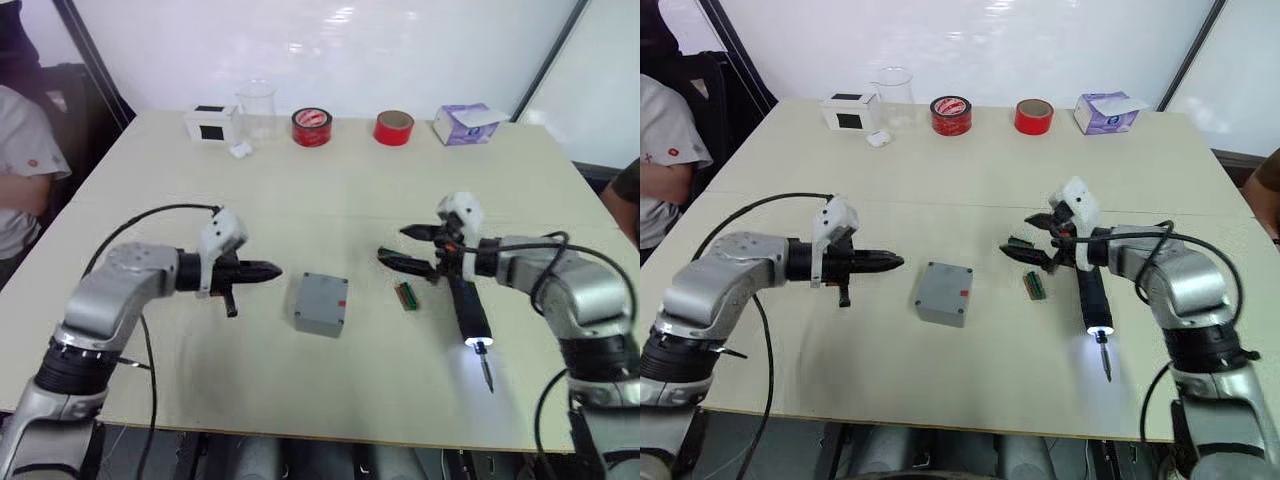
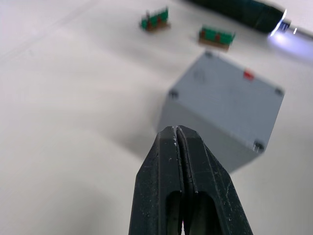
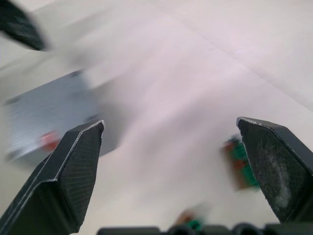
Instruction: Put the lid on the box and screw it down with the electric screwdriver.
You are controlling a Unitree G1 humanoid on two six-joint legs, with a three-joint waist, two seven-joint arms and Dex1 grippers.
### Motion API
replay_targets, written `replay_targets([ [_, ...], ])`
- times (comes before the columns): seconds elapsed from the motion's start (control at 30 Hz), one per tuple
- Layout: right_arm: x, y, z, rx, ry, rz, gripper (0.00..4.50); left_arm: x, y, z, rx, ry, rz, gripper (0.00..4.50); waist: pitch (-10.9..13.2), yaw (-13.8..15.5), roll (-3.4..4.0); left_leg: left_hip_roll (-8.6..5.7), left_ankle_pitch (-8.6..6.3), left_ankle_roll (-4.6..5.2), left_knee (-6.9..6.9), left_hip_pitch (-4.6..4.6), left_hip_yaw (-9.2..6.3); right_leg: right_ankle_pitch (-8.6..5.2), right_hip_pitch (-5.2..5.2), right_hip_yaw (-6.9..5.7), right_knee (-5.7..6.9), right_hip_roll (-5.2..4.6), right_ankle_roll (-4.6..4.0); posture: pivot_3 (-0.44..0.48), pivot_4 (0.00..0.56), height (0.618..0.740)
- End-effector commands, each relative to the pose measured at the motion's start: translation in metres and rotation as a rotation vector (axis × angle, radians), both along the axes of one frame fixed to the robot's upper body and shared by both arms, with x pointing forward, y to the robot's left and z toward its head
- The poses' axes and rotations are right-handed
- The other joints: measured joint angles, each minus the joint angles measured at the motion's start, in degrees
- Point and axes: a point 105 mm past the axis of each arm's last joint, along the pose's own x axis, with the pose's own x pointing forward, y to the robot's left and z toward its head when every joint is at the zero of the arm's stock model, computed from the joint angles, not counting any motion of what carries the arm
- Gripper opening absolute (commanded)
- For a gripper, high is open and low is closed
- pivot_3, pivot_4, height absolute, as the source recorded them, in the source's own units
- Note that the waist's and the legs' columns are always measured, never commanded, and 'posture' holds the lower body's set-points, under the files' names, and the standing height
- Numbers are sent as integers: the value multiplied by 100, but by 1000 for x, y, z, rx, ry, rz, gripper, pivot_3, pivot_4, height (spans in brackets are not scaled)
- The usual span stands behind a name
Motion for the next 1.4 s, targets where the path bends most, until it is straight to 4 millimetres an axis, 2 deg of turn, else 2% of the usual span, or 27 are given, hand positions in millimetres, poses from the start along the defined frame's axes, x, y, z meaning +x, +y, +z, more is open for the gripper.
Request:
replay_targets([
  [0.03, 22, -1, -12, -33, -51, -51, 4465, 3, -7, 15, -44, -34, -10, 0, 1, 5, 0, -1, 0, 0, 0, -1, 0, 3, 0, 0, 0, 0, 6, 0, 150, 740],
  [0.13, 30, 0, -23, -55, -52, -58, 3883, 2, -14, 18, -56, -38, -18, 0, 2, -5, 3, -2, 0, 0, 0, -5, 1, 10, -2, 0, -3, -1, 19, 0, 150, 740],
  [0.17, 32, 0, -25, -62, -53, -58, 3443, 0, -16, 19, -59, -39, -20, 0, 2, -6, 3, -3, 0, 0, -1, -6, 2, 11, -3, 1, -3, -1, 19, 0, 150, 740],
  [0.2, 33, 1, -26, -66, -56, -56, 3277, -1, -17, 19, -61, -38, -22, 0, 2, -10, 3, -3, 0, 0, -1, -6, 3, 11, -3, 2, -3, -2, 19, 0, 150, 740],
  [0.23, 34, 1, -26, -67, -58, -56, 2920, -2, -18, 20, -63, -39, -23, 0, 2, -9, 3, -3, 0, 0, -1, -6, 2, 11, -3, 2, -4, -2, 19, 0, 150, 740],
  [0.5, 41, 1, -29, -73, -68, -68, 2920, -11, -26, 25, -78, -32, -33, 0, 2, -70, 3, -2, 1, -1, -1, -5, -2, 11, -3, 2, 0, -2, 19, 0, 150, 740],
  [0.73, 45, 4, -31, -63, -67, -75, 2920, -9, -26, 22, -77, -28, -34, 0, 2, -115, 3, -1, 1, -1, -4, -3, -3, 11, -3, 2, 0, 0, 20, 0, 150, 740],
  [0.83, 46, 4, -30, -52, -72, -80, 2051, -9, -26, 20, -75, -25, -35, 0, 3, -114, 4, -1, 1, -2, -4, -3, -3, 11, -4, 2, 0, -1, 19, 0, 150, 740],
  [0.97, 46, 5, -32, -54, -72, -76, 352, -10, -26, 19, -75, -22, -35, 0, 3, -111, 4, -1, 1, -3, -4, -3, -3, 11, -3, 2, 0, -2, 20, 0, 150, 740],
  [1.0, 46, 6, -32, -52, -72, -75, 90, -10, -26, 18, -73, -21, -34, 0, 3, -111, 4, -1, 1, -2, -4, -4, -3, 11, -4, 2, 0, -2, 20, 0, 150, 740],
  [1.4, 45, 7, -31, -51, -71, -68, 90, -10, -26, 17, -75, -12, -30, 0, 3, -112, 4, -1, 1, -2, -4, -4, -3, 11, -3, 2, 0, -2, 20, 0, 150, 740],
])
